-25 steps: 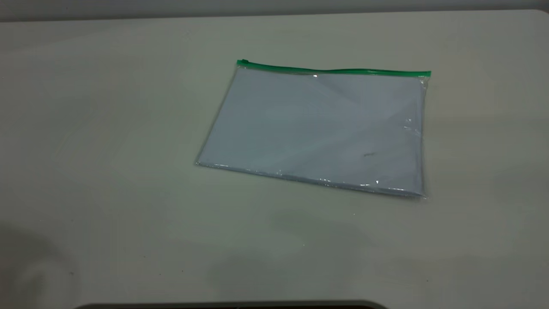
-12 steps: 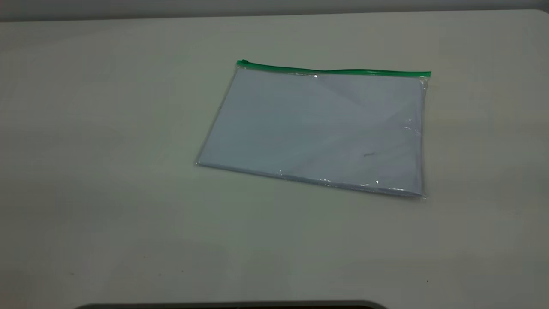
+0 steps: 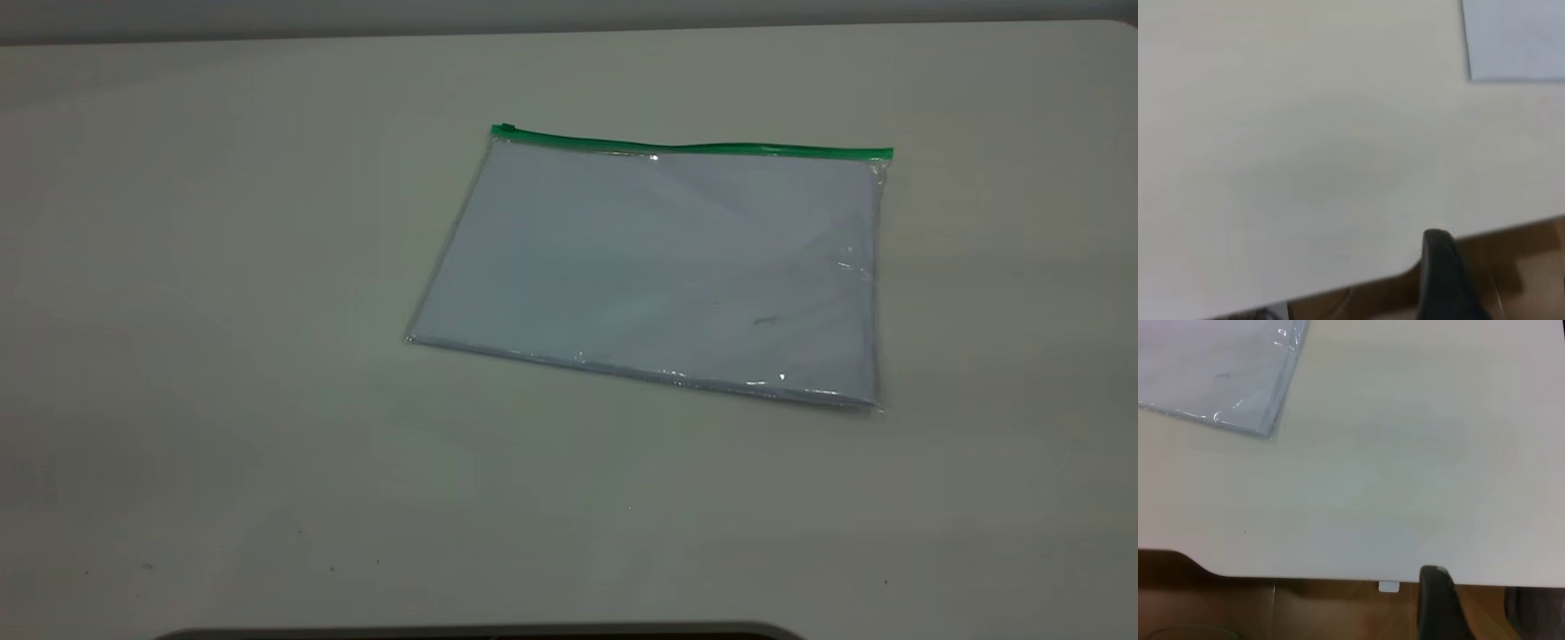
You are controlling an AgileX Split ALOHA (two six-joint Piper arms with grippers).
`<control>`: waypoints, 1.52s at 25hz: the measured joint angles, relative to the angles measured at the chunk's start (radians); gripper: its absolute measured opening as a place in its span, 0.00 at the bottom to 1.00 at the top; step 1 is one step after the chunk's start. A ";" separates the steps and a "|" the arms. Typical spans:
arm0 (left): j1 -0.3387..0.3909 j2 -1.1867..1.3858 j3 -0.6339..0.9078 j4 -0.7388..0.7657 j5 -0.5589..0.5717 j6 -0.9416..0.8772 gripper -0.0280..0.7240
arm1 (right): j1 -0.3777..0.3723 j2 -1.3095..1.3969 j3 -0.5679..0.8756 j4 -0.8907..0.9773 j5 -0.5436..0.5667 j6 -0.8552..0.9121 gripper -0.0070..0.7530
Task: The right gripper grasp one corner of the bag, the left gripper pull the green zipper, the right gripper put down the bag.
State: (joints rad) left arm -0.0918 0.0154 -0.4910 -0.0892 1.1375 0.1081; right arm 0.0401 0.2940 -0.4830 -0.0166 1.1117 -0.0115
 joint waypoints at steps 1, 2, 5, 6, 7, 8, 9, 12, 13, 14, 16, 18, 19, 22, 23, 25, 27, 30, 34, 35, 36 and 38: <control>0.000 -0.014 0.000 0.000 0.000 0.000 0.68 | 0.000 -0.012 0.000 0.000 0.000 0.000 0.62; 0.000 -0.023 0.000 0.001 0.000 -0.001 0.68 | 0.000 -0.035 0.000 0.000 0.000 0.000 0.62; 0.000 -0.034 0.000 0.001 0.001 -0.002 0.68 | 0.000 -0.127 0.000 0.000 0.000 0.001 0.62; 0.000 -0.034 0.000 0.001 0.001 -0.002 0.68 | 0.000 -0.162 0.000 0.000 0.001 0.001 0.62; 0.000 -0.034 0.000 0.001 0.001 -0.002 0.68 | 0.000 -0.196 0.000 0.000 0.001 0.001 0.62; 0.000 -0.034 0.000 0.001 0.001 -0.002 0.68 | 0.000 -0.224 0.000 0.000 0.001 0.001 0.62; 0.000 -0.034 0.000 0.001 0.001 -0.003 0.68 | 0.000 -0.257 0.000 0.000 0.002 0.001 0.62; 0.000 -0.034 0.000 0.001 0.001 -0.003 0.68 | 0.000 -0.310 0.000 -0.001 0.006 0.001 0.62; 0.000 -0.034 0.000 0.001 0.001 -0.003 0.68 | 0.000 -0.310 0.000 -0.001 0.008 0.001 0.62; 0.000 -0.034 0.000 0.001 0.001 -0.003 0.68 | 0.000 -0.310 0.000 -0.001 0.008 0.001 0.62; 0.000 -0.034 0.000 0.001 0.001 -0.003 0.68 | 0.000 -0.310 0.000 -0.001 0.009 0.001 0.62; 0.002 -0.034 0.000 0.001 0.001 -0.003 0.68 | 0.000 -0.310 0.000 -0.001 0.009 0.001 0.62; 0.008 -0.034 0.000 0.001 0.001 -0.003 0.68 | 0.000 -0.310 0.000 -0.001 0.009 0.001 0.62; 0.041 -0.034 0.000 0.001 0.001 -0.003 0.68 | 0.000 -0.310 0.000 -0.001 0.009 0.001 0.62; 0.054 -0.034 0.000 0.001 0.001 -0.003 0.68 | 0.000 -0.310 0.000 -0.001 0.009 0.001 0.62; 0.064 -0.034 0.000 0.001 0.001 -0.003 0.68 | 0.000 -0.310 0.000 -0.001 0.009 0.001 0.62; 0.066 -0.034 0.000 0.001 0.001 -0.003 0.68 | 0.000 -0.310 0.000 -0.001 0.009 0.001 0.62; 0.068 -0.034 0.000 0.001 0.001 -0.003 0.68 | 0.000 -0.310 0.001 -0.001 0.009 0.001 0.62; 0.068 -0.034 0.000 0.001 0.001 -0.003 0.68 | 0.000 -0.310 0.001 -0.001 0.009 0.001 0.62; 0.068 -0.034 0.000 0.001 0.001 -0.003 0.68 | 0.000 -0.310 0.001 -0.001 0.009 0.001 0.62; 0.068 -0.034 0.000 0.001 0.001 -0.003 0.68 | 0.000 -0.310 0.001 -0.001 0.009 0.001 0.62; 0.068 -0.034 0.000 0.001 0.001 -0.003 0.68 | 0.000 -0.310 0.001 -0.001 0.010 0.001 0.62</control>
State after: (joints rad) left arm -0.0240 -0.0186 -0.4910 -0.0881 1.1384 0.1052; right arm 0.0401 -0.0163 -0.4821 -0.0176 1.1215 -0.0105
